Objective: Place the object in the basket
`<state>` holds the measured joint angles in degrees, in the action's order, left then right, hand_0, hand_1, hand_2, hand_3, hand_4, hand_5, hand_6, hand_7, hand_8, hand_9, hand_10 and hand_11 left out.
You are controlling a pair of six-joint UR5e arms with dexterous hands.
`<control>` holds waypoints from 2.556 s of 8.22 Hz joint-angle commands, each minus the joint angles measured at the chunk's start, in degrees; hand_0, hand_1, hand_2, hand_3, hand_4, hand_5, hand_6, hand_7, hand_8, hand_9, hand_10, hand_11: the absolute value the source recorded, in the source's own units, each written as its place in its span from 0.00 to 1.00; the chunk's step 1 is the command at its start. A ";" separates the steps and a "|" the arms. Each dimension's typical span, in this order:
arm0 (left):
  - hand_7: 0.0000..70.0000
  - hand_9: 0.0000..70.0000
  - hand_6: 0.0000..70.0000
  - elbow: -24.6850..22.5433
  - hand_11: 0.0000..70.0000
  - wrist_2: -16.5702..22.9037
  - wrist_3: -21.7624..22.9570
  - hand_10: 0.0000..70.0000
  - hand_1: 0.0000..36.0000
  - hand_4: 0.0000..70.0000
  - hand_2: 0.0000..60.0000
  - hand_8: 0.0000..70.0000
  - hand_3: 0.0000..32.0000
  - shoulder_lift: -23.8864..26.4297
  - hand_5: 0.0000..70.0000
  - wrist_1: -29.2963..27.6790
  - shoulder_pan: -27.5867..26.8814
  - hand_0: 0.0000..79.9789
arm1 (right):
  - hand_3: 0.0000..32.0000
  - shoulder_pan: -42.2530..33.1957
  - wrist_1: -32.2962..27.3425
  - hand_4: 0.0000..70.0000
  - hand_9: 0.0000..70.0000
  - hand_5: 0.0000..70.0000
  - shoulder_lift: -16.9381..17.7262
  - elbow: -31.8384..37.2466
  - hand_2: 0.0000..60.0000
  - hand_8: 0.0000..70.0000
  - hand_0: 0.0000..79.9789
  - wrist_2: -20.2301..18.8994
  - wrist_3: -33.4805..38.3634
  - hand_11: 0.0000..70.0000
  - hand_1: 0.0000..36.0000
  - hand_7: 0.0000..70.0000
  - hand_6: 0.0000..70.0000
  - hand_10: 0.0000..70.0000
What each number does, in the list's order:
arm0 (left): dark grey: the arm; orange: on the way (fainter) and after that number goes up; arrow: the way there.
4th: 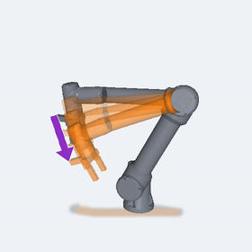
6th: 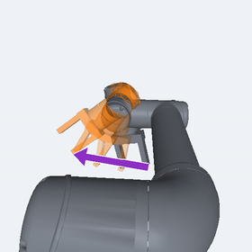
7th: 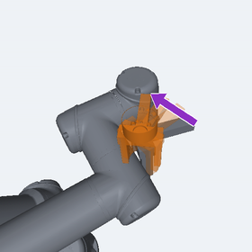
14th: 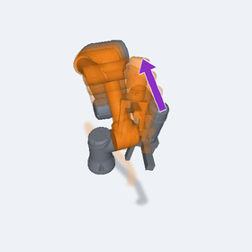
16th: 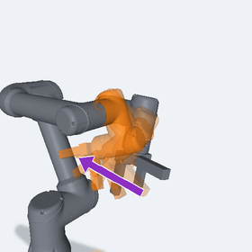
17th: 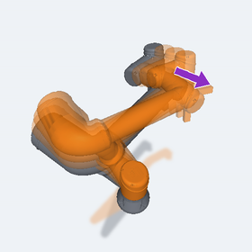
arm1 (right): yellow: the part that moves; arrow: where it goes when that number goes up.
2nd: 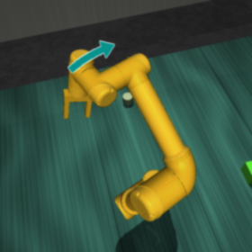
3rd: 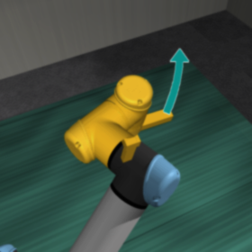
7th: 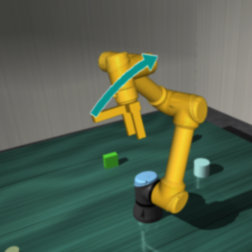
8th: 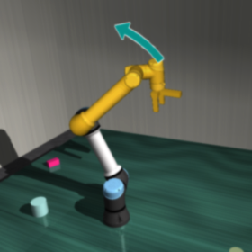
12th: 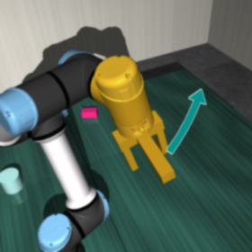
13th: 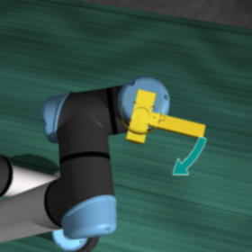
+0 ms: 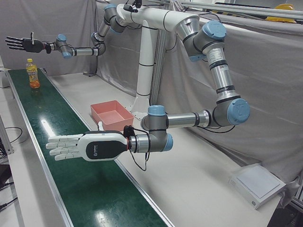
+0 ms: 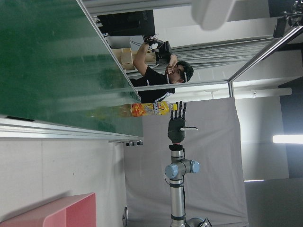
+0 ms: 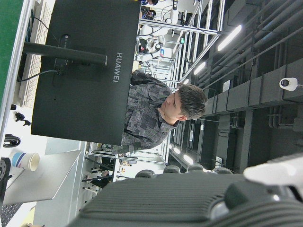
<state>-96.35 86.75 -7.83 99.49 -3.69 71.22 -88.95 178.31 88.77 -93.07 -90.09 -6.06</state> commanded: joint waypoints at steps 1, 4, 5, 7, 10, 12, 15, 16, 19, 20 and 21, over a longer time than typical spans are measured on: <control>0.00 0.00 0.00 -0.07 0.03 0.00 0.01 0.00 0.41 0.00 0.00 0.00 0.00 0.00 0.08 0.00 -0.03 1.00 | 0.00 0.00 -0.07 0.00 0.00 0.00 0.00 0.00 0.00 0.00 0.00 0.00 0.00 0.00 0.00 0.00 0.00 0.00; 0.00 0.00 0.00 -0.07 0.05 0.00 -0.08 0.01 0.40 0.00 0.00 0.00 0.00 0.00 0.10 0.00 -0.03 0.98 | 0.00 0.00 -0.07 0.00 0.00 0.00 0.00 0.00 0.00 0.00 0.00 0.00 0.00 0.00 0.00 0.00 0.00 0.00; 0.00 0.00 0.00 -0.24 0.06 0.00 0.10 0.01 0.41 0.00 0.00 0.00 0.00 -0.09 0.11 0.00 0.15 1.00 | 0.00 0.00 -0.07 0.00 0.00 0.00 0.00 0.00 0.00 0.00 0.00 0.00 0.00 0.00 0.00 0.00 0.00 0.00; 0.00 0.00 0.00 -0.24 0.05 0.00 -0.16 0.01 0.41 0.00 0.00 0.00 0.00 -0.09 0.13 0.09 0.41 1.00 | 0.00 0.00 -0.07 0.00 0.00 0.00 0.00 0.00 0.00 0.00 0.00 0.00 0.00 0.00 0.00 0.00 0.00 0.00; 0.00 0.00 0.00 -0.42 0.04 0.00 -0.08 0.00 0.41 0.00 0.00 0.00 0.00 -0.09 0.14 0.09 0.59 0.99 | 0.00 0.00 0.02 0.00 0.00 0.00 0.00 0.00 0.00 0.00 0.00 0.00 0.00 0.00 0.00 0.00 0.00 0.00; 0.00 0.00 0.00 -0.42 0.03 0.00 0.01 0.00 0.41 0.00 0.00 0.00 0.00 -0.09 0.15 0.09 0.59 1.00 | 0.00 0.00 0.02 0.00 0.00 0.00 0.00 -0.18 0.00 0.00 0.00 0.00 0.00 0.00 0.00 0.00 0.00 0.00; 0.00 0.00 0.00 -0.42 0.03 0.00 -0.16 0.00 0.40 0.00 0.00 0.00 0.00 -0.09 0.17 0.09 0.42 0.99 | 0.00 0.00 0.02 0.00 0.00 0.00 0.00 -0.18 0.00 0.00 0.00 0.00 0.00 0.00 0.00 0.00 0.00 0.00; 0.00 0.00 0.00 -0.42 0.03 0.00 -0.25 0.00 0.40 0.00 0.00 0.00 0.00 -0.09 0.17 0.09 0.41 0.99 | 0.00 0.00 0.02 0.00 0.00 0.00 0.00 -0.09 0.00 0.00 0.00 0.00 0.00 0.00 0.00 0.00 0.00 0.00; 0.00 0.00 0.00 -0.50 0.03 0.00 -0.25 0.00 0.41 0.00 0.00 0.00 0.00 -0.09 0.18 0.18 0.24 1.00 | 0.00 0.00 0.02 0.00 0.00 0.00 0.00 -0.09 0.00 0.00 0.00 0.00 0.00 0.00 0.00 0.00 0.00 0.00; 0.00 0.00 0.00 -0.42 0.02 0.00 -0.25 0.00 0.42 0.00 0.00 0.00 0.00 -0.09 0.19 0.18 0.24 1.00 | 0.00 0.00 0.02 0.00 0.00 0.00 0.00 -0.09 0.00 0.00 0.00 0.00 0.00 0.00 0.00 0.00 0.00 0.00; 0.00 0.00 0.00 -0.50 0.03 0.00 -0.25 0.00 0.41 0.00 0.00 0.00 0.00 -0.09 0.19 0.18 0.32 1.00 | 0.00 0.00 0.02 0.00 0.00 0.00 0.00 -0.09 0.00 0.00 0.00 -0.09 0.00 0.00 0.00 0.00 0.00 0.00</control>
<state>-96.83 86.75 -8.08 99.40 -3.52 71.49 -88.94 178.33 88.77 -93.17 -90.11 -6.07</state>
